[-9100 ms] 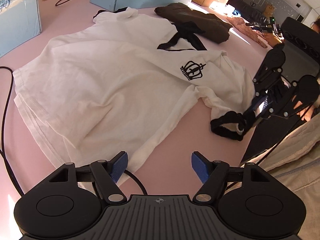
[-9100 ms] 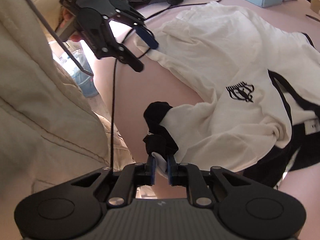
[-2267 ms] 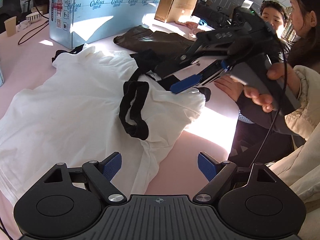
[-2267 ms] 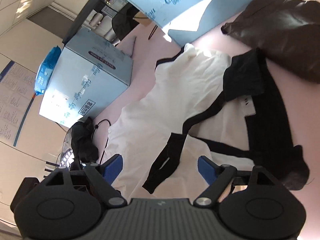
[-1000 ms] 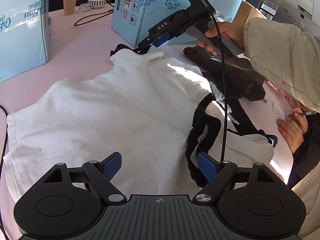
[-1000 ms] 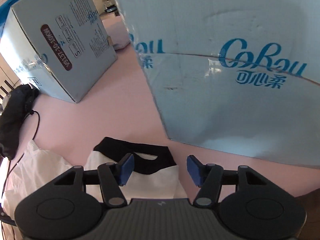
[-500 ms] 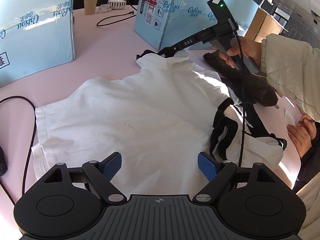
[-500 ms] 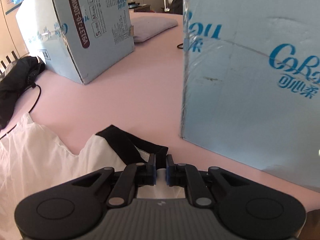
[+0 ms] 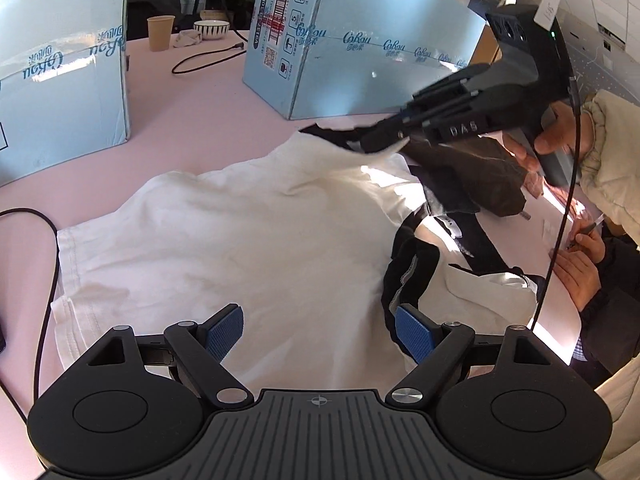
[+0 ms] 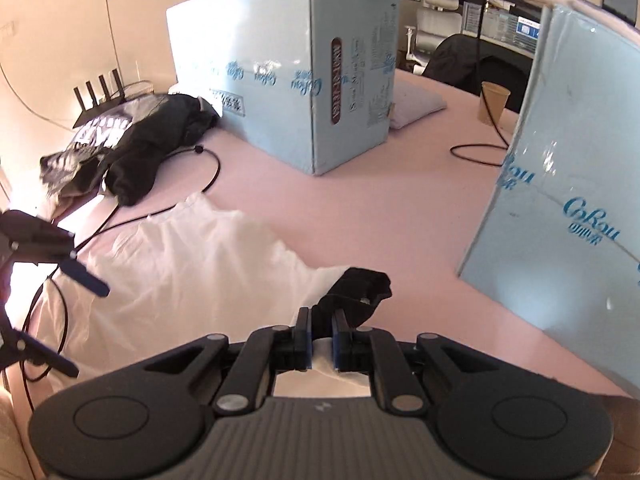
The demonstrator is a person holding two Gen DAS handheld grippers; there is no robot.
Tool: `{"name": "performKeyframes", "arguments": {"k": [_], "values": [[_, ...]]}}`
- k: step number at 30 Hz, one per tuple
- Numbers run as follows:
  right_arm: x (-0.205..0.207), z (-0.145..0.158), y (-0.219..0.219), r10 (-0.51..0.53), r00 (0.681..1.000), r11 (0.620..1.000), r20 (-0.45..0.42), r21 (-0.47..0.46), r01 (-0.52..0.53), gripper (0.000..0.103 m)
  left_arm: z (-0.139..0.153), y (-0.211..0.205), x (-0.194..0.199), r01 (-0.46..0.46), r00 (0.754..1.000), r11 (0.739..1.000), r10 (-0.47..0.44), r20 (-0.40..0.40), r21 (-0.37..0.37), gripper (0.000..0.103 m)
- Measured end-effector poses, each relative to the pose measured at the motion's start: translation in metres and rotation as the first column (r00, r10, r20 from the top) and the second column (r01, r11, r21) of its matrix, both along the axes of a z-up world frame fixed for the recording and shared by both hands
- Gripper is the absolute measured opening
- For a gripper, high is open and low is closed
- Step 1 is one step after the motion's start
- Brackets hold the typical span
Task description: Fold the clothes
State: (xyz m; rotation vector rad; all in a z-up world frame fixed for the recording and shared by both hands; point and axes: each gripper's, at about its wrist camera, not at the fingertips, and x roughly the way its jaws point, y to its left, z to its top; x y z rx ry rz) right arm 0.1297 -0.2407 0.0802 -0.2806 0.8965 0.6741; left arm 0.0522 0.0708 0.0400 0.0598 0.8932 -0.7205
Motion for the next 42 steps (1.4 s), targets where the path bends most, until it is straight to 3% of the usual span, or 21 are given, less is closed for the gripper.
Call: {"name": "performKeyframes", "arguments": {"k": [2,5,7,11,12,13,15,17,18,22,23,24,25,29,33,37,38,41,42], "values": [[-0.009,-0.018,0.008,0.002,0.999,1.000,-0.044,-0.020,-0.003,0.013,0.000,-0.002,0.003,0.005,1.000,1.000,-0.005,0.001,-0.013,0.085],[-0.027,-0.029,0.013,0.000,0.999,0.998,-0.053,-0.055,-0.003,0.029,-0.001,-0.004,0.004,0.014,1.000,1.000,-0.014,-0.001,-0.010,0.085],[-0.035,-0.024,0.015,-0.012,0.999,0.999,-0.030,-0.039,0.011,0.050,-0.002,-0.004,0.004,0.018,1.000,1.000,-0.018,-0.004,-0.005,0.085],[-0.036,0.012,-0.008,-0.104,0.994,0.987,0.040,0.125,0.098,0.072,-0.003,-0.001,0.006,0.012,1.000,1.000,-0.012,-0.017,-0.015,0.086],[-0.025,0.014,-0.013,-0.140,0.989,0.982,0.038,0.137,0.133,0.081,-0.003,-0.001,0.006,0.008,1.000,1.000,-0.009,-0.021,-0.021,0.086],[-0.014,0.015,-0.018,-0.175,0.984,0.975,0.035,0.147,0.169,0.084,-0.003,-0.001,0.007,0.006,1.000,1.000,-0.007,-0.024,-0.028,0.086],[0.010,0.007,-0.025,-0.225,0.974,0.964,-0.001,0.146,0.223,0.081,-0.003,-0.001,0.009,0.003,1.000,0.999,-0.004,-0.029,-0.036,0.086],[0.036,-0.013,-0.029,-0.247,0.966,0.957,-0.077,0.135,0.255,0.070,-0.003,-0.002,0.009,0.002,1.000,0.999,-0.003,-0.029,-0.033,0.085],[0.044,-0.022,-0.028,-0.246,0.963,0.953,-0.111,0.153,0.261,0.061,-0.004,-0.001,0.008,0.001,0.999,0.999,-0.002,-0.032,-0.032,0.086],[0.059,-0.046,-0.015,-0.202,0.963,0.957,-0.178,0.171,0.232,0.053,-0.008,0.001,0.007,-0.003,0.998,1.000,0.002,-0.058,-0.023,0.085],[0.059,-0.048,-0.012,-0.194,0.965,0.961,-0.177,0.161,0.223,0.048,-0.010,0.002,0.007,-0.005,0.998,1.000,0.004,-0.065,-0.017,0.085],[0.056,-0.048,-0.007,-0.181,0.970,0.965,-0.163,0.159,0.207,0.033,-0.011,0.003,0.007,-0.008,0.998,1.000,0.007,-0.069,-0.015,0.085],[0.052,-0.049,-0.002,-0.167,0.975,0.969,-0.149,0.156,0.190,0.029,-0.012,0.004,0.007,-0.012,0.997,1.000,0.011,-0.073,-0.013,0.086],[0.035,-0.034,0.008,-0.125,0.988,0.973,-0.092,0.183,0.141,0.029,-0.013,0.007,0.007,-0.018,0.996,1.000,0.016,-0.084,-0.018,0.086],[0.016,-0.037,0.037,0.005,0.996,0.995,-0.085,0.103,0.004,0.032,-0.014,0.008,0.005,-0.015,0.996,1.000,0.014,-0.083,-0.011,0.086],[0.007,-0.055,0.052,-0.006,0.992,0.998,-0.125,0.056,0.014,0.049,-0.013,0.008,-0.001,-0.009,0.997,1.000,0.009,-0.080,0.001,0.085],[0.005,-0.052,0.050,-0.025,0.992,0.998,-0.123,0.062,0.033,0.050,-0.012,0.009,-0.004,-0.008,0.997,1.000,0.009,-0.078,0.007,0.085],[-0.003,-0.032,0.041,-0.090,0.992,0.991,-0.086,0.092,0.098,0.067,-0.011,0.015,-0.014,0.001,0.998,0.999,0.002,-0.070,0.049,0.085],[-0.012,-0.013,0.034,-0.135,0.990,0.984,-0.033,0.112,0.138,0.073,-0.011,0.018,-0.019,0.008,0.998,0.997,-0.004,-0.059,0.074,0.085]]}}
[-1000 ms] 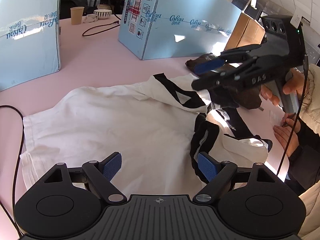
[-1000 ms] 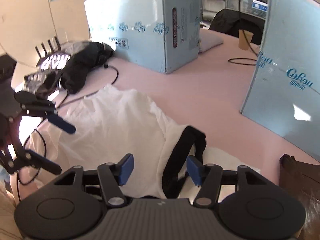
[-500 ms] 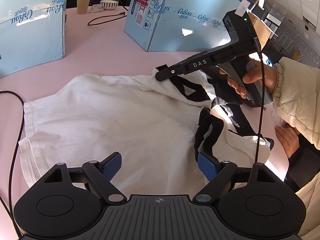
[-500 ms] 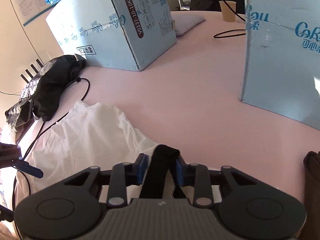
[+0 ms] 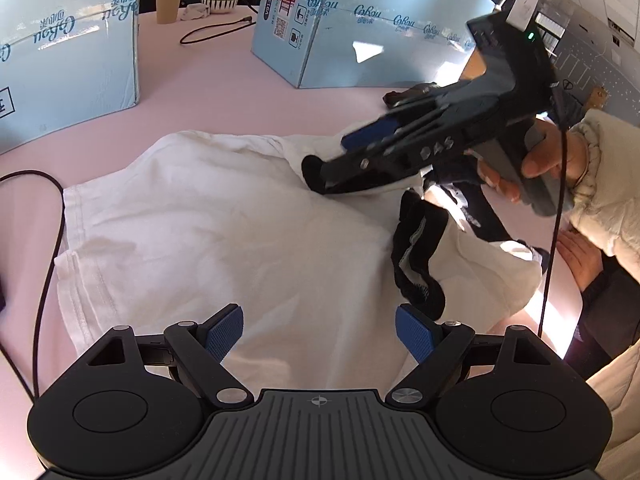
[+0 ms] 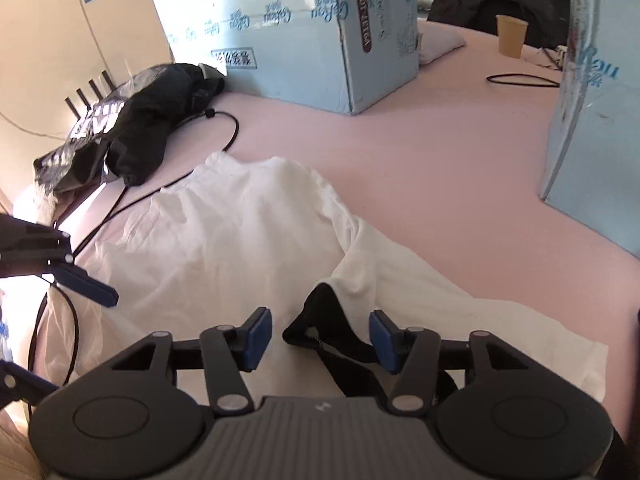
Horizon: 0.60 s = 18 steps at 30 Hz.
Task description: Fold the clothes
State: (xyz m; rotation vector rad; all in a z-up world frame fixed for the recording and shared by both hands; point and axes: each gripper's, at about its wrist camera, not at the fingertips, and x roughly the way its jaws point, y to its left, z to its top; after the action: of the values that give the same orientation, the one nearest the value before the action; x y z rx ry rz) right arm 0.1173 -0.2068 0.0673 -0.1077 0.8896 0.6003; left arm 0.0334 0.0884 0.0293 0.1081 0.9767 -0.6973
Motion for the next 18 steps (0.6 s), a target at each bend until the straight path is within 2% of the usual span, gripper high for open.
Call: {"name": "performKeyframes", "arguments": {"k": [2,4,7,9,10,12,13,14,16,18], "values": [[-0.021,0.028,-0.009,-0.067,0.994,0.998,0.091,0.008,0.067,0.079,0.003,0.004,-0.014,0.017,0.999,0.997,-0.021,0.044,0.074,0.086],[-0.052,0.055,-0.019,-0.146,0.971,0.989,0.190,0.003,0.148,0.089,0.006,0.009,-0.030,0.022,0.996,0.989,-0.034,0.077,0.146,0.086],[-0.107,0.070,-0.031,-0.267,0.932,0.962,0.246,0.010,0.273,0.095,0.006,0.019,-0.050,0.007,0.999,0.986,-0.013,0.036,0.165,0.086],[-0.136,0.067,-0.035,-0.347,0.917,0.937,0.198,0.025,0.349,0.095,0.003,0.024,-0.059,-0.020,1.000,0.987,0.023,-0.018,0.159,0.086],[-0.155,0.063,-0.040,-0.404,0.903,0.914,0.147,0.040,0.403,0.095,0.001,0.027,-0.064,-0.039,0.998,0.987,0.047,-0.046,0.153,0.086],[-0.183,0.055,-0.048,-0.489,0.868,0.872,0.085,0.063,0.486,0.095,-0.001,0.031,-0.069,-0.076,0.994,0.984,0.088,-0.063,0.162,0.086],[-0.200,0.049,-0.055,-0.537,0.843,0.842,0.035,0.087,0.533,0.095,-0.003,0.033,-0.074,-0.080,0.992,0.981,0.095,-0.080,0.177,0.086],[-0.211,0.045,-0.059,-0.554,0.833,0.827,-0.019,0.108,0.552,0.095,-0.005,0.035,-0.080,-0.075,0.991,0.978,0.094,-0.091,0.197,0.086],[-0.226,0.039,-0.062,-0.551,0.830,0.820,-0.089,0.124,0.558,0.094,-0.003,0.039,-0.093,-0.026,0.996,0.964,0.048,-0.076,0.264,0.086],[-0.235,0.039,-0.063,-0.562,0.822,0.813,-0.091,0.124,0.569,0.094,0.002,0.053,-0.106,-0.028,0.997,0.948,0.048,-0.056,0.317,0.086]]}}
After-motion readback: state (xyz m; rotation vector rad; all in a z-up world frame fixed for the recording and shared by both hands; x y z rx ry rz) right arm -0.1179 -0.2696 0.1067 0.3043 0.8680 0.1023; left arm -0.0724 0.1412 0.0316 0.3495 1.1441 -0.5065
